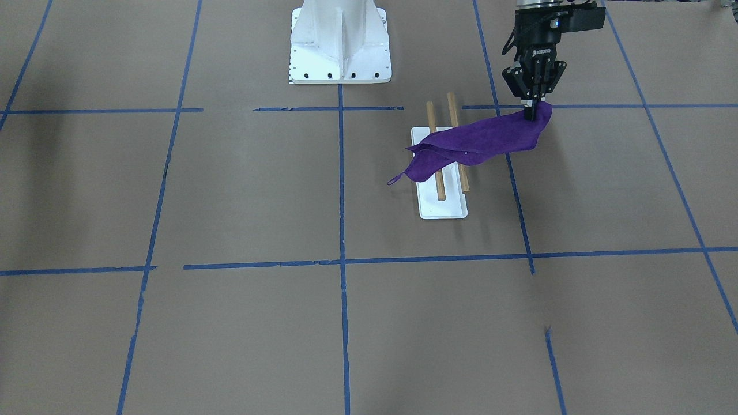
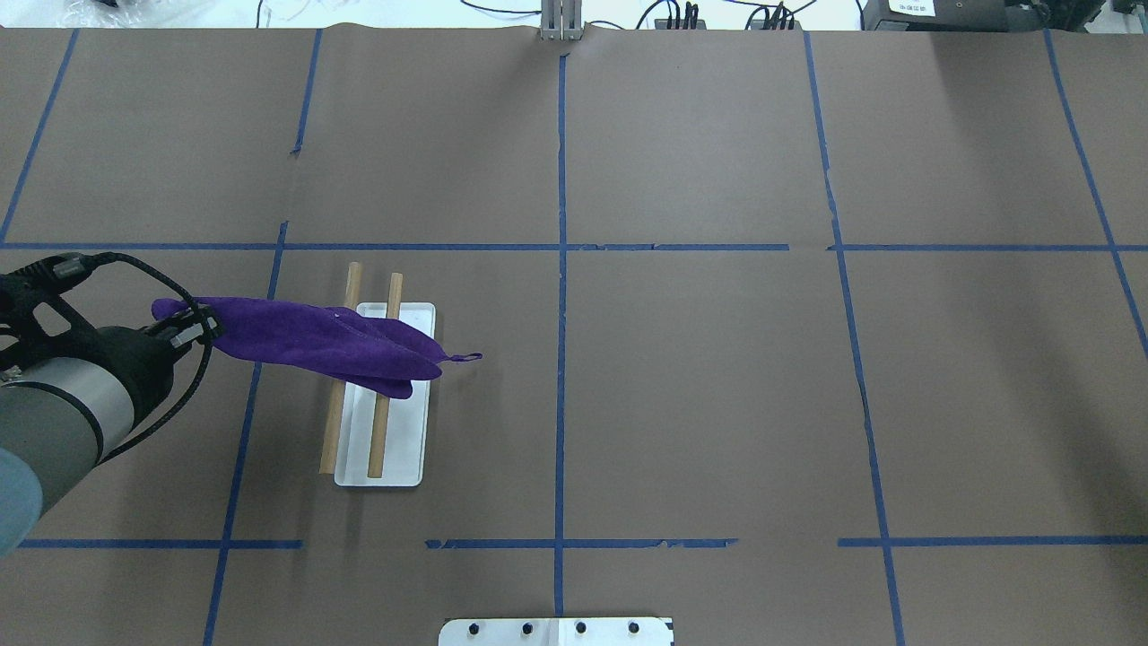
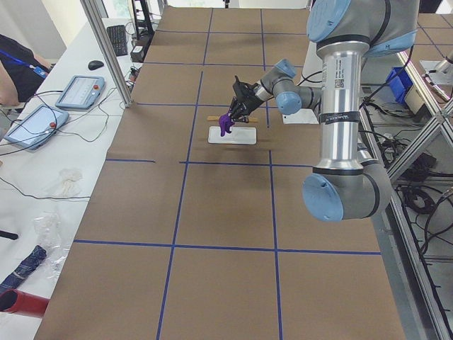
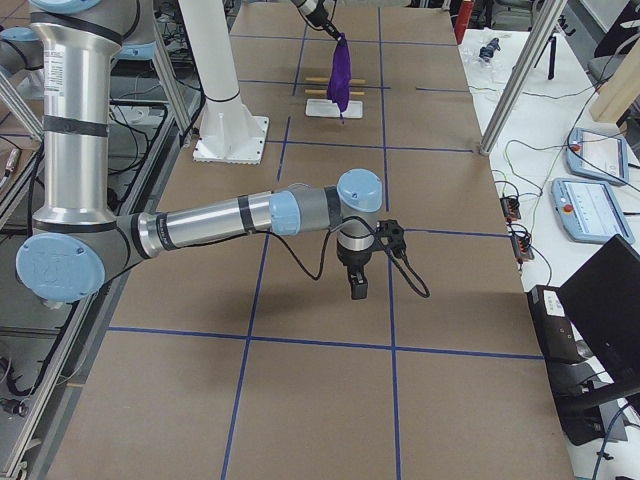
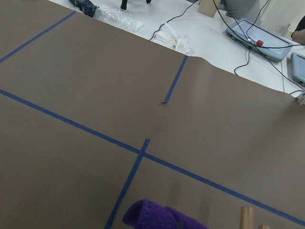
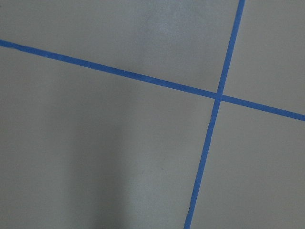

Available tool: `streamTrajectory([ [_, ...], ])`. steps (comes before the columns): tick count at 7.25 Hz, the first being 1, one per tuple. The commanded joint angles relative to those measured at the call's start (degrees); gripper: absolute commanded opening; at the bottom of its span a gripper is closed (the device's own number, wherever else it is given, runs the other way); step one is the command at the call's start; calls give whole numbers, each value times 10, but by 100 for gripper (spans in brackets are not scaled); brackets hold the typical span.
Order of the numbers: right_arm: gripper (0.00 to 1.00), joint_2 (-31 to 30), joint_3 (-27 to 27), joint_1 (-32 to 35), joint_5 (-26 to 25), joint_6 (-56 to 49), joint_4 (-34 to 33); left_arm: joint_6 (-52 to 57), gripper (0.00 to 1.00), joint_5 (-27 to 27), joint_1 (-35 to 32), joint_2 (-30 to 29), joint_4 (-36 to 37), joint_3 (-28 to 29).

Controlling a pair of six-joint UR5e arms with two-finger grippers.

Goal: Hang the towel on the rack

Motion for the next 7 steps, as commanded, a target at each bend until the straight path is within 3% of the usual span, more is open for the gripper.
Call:
streamTrajectory([
  [1,100,5,-2,0,-3,-3,0,6,100,-4,0,-5,-3,13],
  [2,100,2,-5,0,-13,-4,-1,27,100,-12,-3,-7,-3,11],
  [3,100,0,-22,0,-11,-5,1,111,100,-84,-29,-14,-3,12],
  [7,100,-15,-34,30,8,-7,1,439,100,-309,-240,-43,-3,45],
])
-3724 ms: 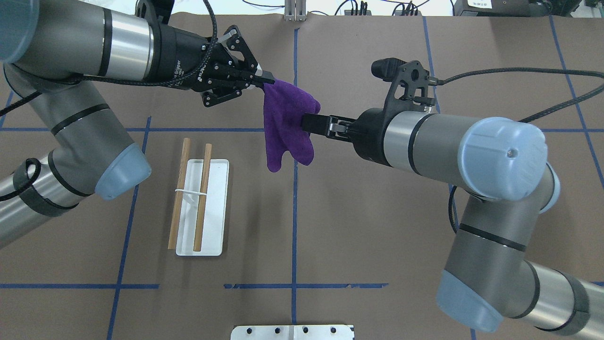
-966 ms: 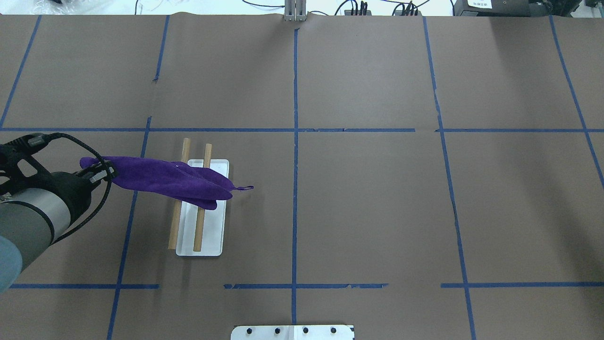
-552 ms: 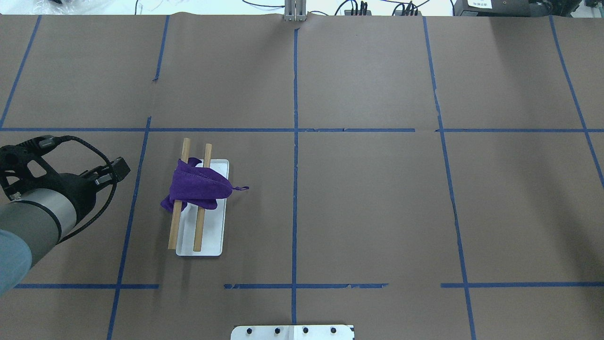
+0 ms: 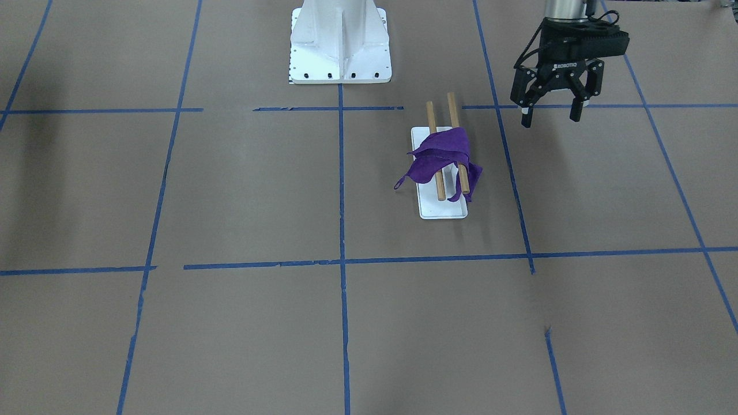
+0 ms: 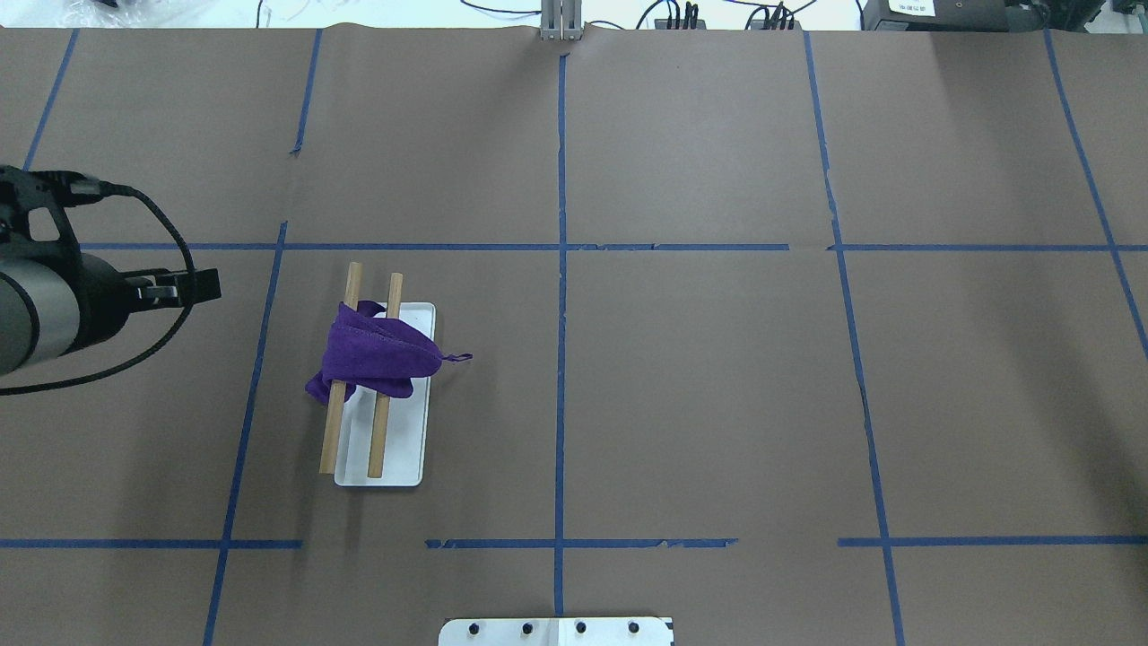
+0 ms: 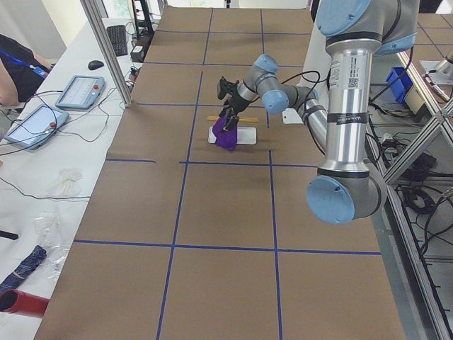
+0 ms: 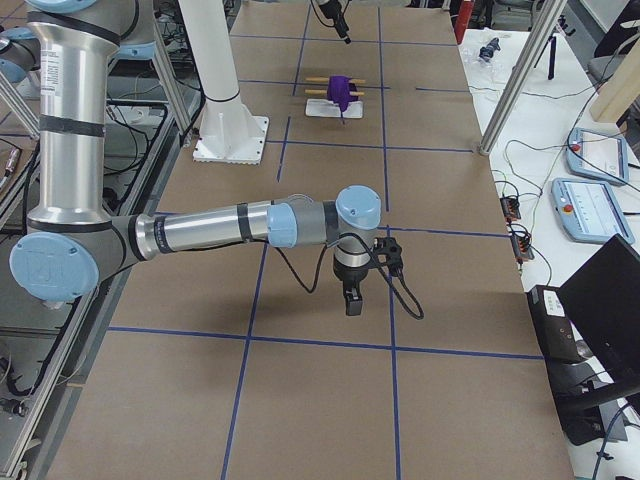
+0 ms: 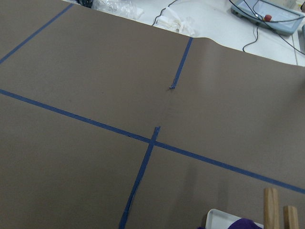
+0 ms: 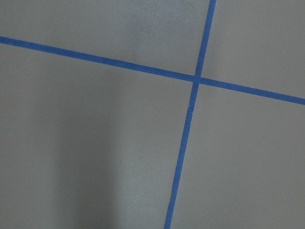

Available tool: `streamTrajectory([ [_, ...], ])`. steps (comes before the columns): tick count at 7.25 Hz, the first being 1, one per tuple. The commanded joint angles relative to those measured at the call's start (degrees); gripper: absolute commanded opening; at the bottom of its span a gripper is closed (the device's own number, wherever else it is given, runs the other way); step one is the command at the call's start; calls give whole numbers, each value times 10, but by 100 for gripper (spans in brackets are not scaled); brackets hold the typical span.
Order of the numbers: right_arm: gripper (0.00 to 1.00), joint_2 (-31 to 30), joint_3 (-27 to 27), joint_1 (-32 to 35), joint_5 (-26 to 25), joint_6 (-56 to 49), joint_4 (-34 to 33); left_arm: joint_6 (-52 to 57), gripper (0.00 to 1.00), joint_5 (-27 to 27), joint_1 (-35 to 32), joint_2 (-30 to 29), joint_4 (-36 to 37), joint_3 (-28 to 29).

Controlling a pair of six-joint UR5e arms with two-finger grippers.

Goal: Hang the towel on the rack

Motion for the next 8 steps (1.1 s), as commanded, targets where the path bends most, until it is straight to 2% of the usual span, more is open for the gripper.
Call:
streamTrajectory([
  [1,100,-4,-21,24,48,-2,1,180,100,-130,-127,-7,1,46],
  [2,100,-5,-30,33,73,-5,15,276,100,-199,-190,-7,3,78],
  [3,100,-6,-44,38,77,-2,44,354,100,-264,-246,-6,3,118],
  [4,100,-6,-58,44,101,-2,55,437,100,-337,-320,-7,6,166],
  [5,100,-3,-58,47,102,0,56,526,100,-404,-380,-1,7,220],
  [8,100,-6,-58,55,105,1,56,724,100,-417,-489,8,20,364],
])
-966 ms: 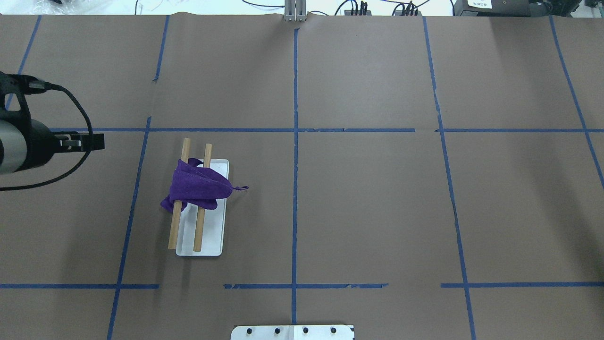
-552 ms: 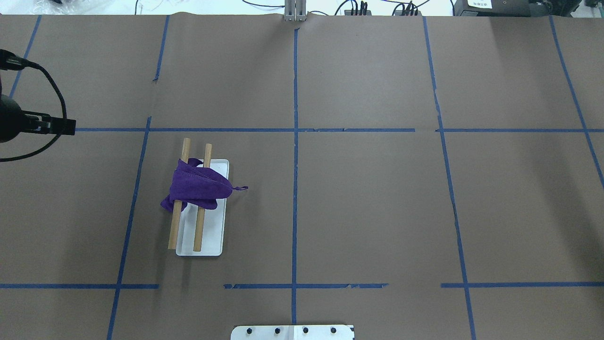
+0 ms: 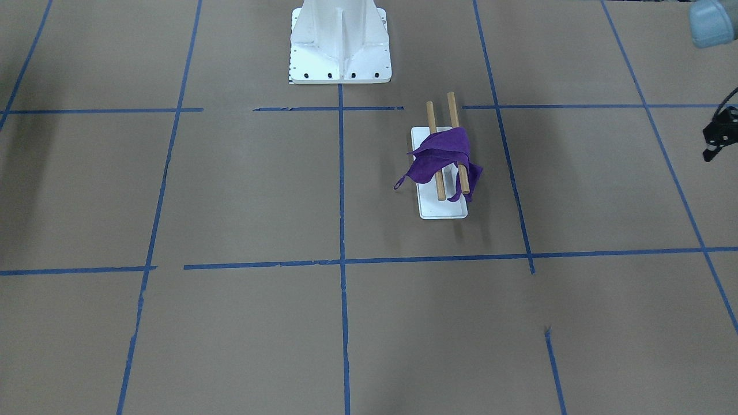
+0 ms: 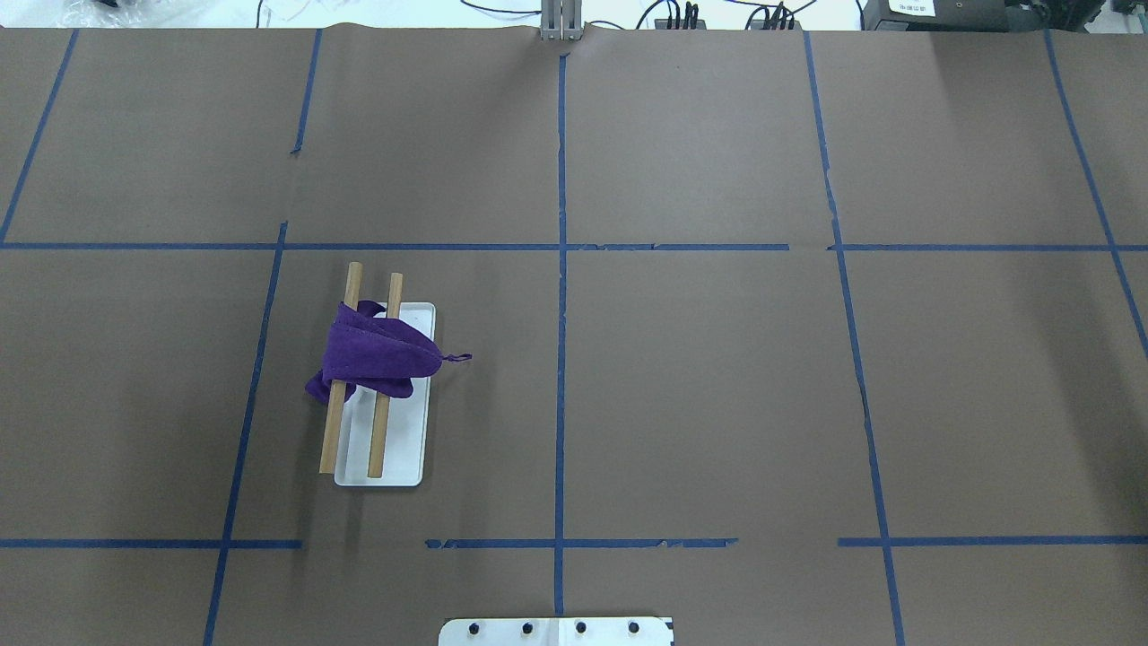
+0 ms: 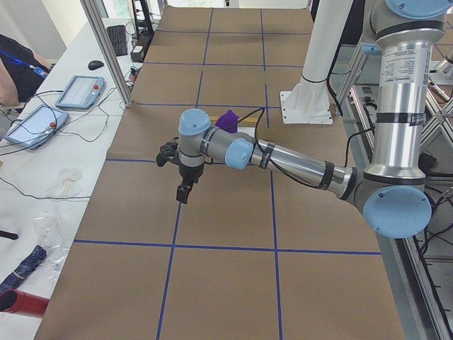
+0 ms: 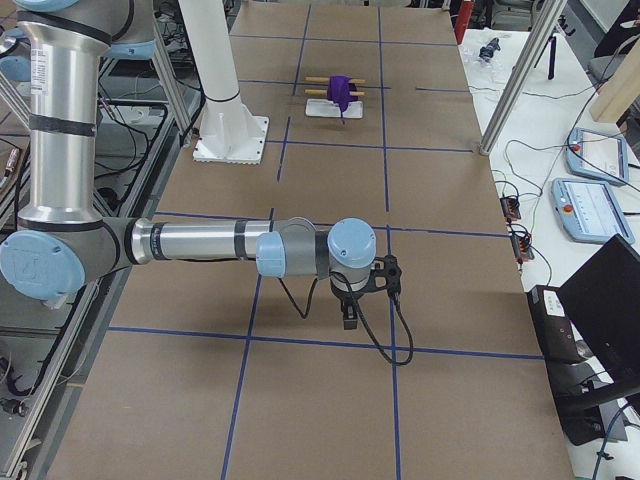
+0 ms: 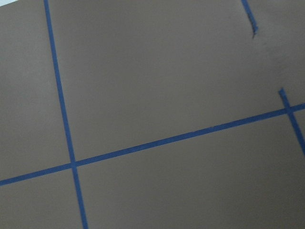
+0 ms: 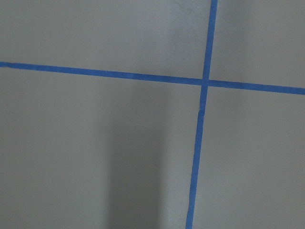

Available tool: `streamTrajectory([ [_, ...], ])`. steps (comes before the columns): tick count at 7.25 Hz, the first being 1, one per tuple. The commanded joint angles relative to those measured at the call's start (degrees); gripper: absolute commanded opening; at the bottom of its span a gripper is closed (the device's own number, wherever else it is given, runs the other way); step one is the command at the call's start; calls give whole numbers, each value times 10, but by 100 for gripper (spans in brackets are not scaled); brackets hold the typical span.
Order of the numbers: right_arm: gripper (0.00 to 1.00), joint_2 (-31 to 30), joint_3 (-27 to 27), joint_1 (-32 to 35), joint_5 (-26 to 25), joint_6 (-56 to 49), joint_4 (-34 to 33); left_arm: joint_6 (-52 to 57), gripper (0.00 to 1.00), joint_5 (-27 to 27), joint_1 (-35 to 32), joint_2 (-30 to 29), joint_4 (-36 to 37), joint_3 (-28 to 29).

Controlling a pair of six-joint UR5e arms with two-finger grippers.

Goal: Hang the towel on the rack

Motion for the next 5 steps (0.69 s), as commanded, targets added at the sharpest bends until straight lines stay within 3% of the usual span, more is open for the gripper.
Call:
streamTrajectory([
  [1,100,-2,0,5,1,0,0,88,100,-7,-67,12,14,71],
  [5,100,-18,-12,27,8,-2,0,82,100,-60,-79,11,81,70],
])
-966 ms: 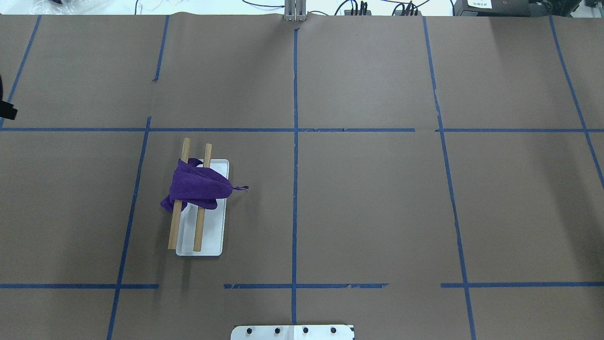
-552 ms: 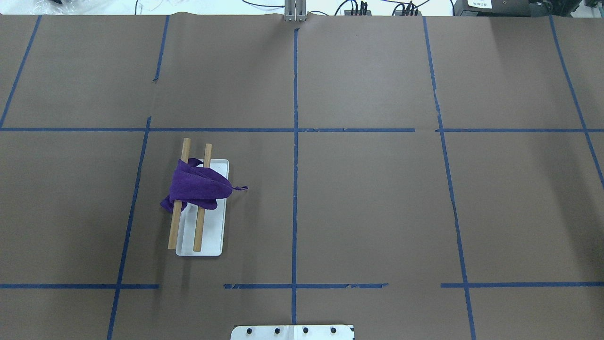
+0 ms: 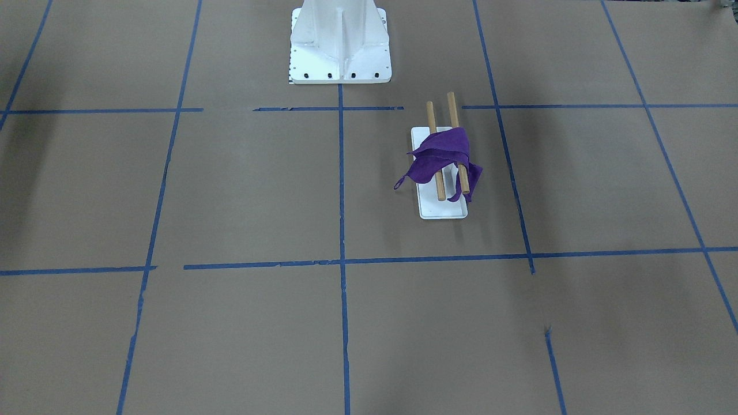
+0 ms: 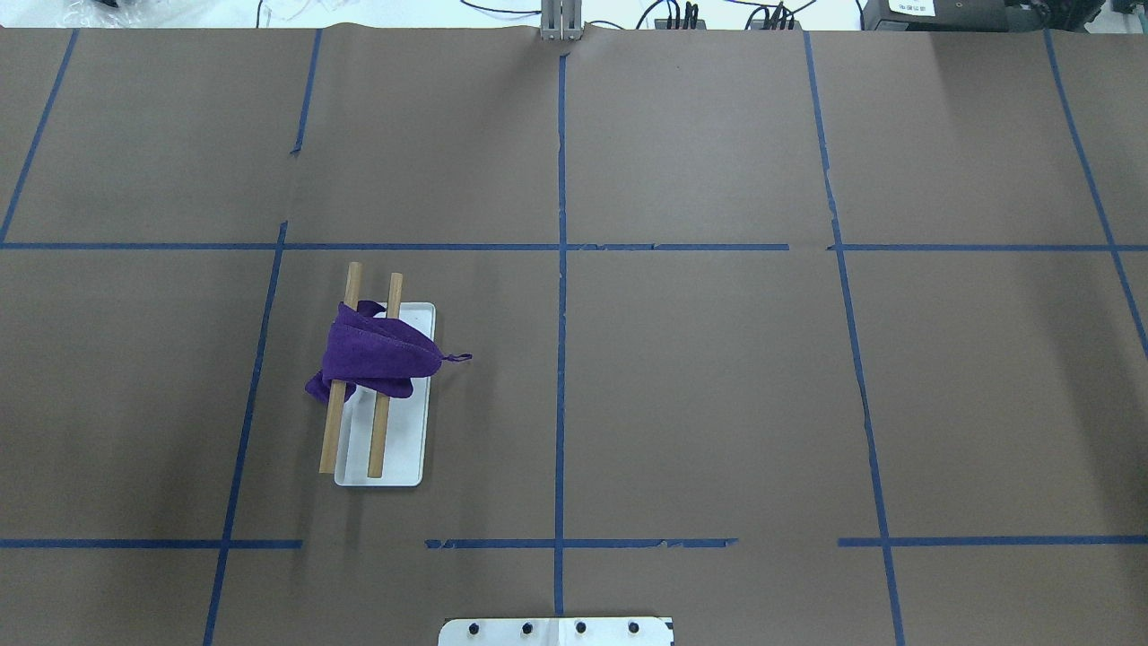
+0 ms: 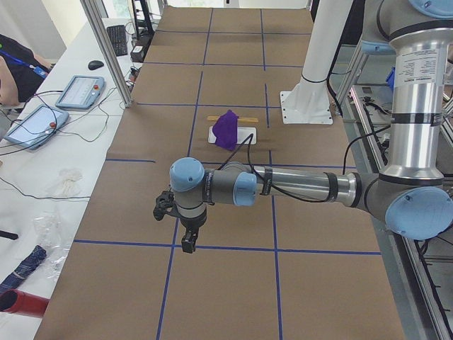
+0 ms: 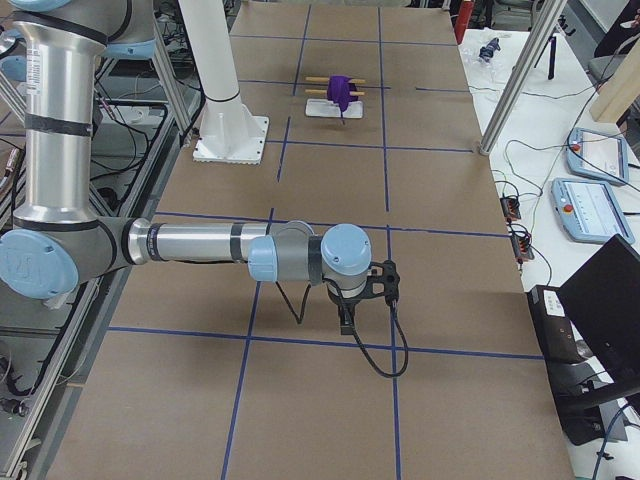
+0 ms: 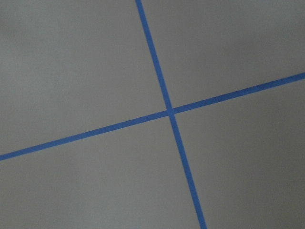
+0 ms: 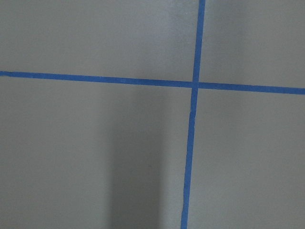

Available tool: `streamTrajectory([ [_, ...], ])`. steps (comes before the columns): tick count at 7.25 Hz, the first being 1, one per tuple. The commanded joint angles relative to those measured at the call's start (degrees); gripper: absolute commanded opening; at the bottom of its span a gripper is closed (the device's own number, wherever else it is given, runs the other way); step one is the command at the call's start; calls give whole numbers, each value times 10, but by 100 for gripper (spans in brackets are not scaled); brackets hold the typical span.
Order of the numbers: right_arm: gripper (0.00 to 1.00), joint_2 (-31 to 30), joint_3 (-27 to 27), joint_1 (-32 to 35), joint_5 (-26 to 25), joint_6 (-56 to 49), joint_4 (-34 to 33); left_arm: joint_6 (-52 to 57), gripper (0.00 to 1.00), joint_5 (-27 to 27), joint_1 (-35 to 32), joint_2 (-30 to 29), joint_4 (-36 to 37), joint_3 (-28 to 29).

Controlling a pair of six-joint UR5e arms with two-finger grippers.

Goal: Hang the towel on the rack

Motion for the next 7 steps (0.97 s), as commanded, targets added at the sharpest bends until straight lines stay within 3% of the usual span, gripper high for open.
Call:
streamTrajectory([
  [1,100,-9,-10,2,-2,-3,0,0,100,-17,-4,-2,18,-1],
  [7,100,-1,-15,7,-4,-1,2,0,100,-16,-4,-2,15,-5],
])
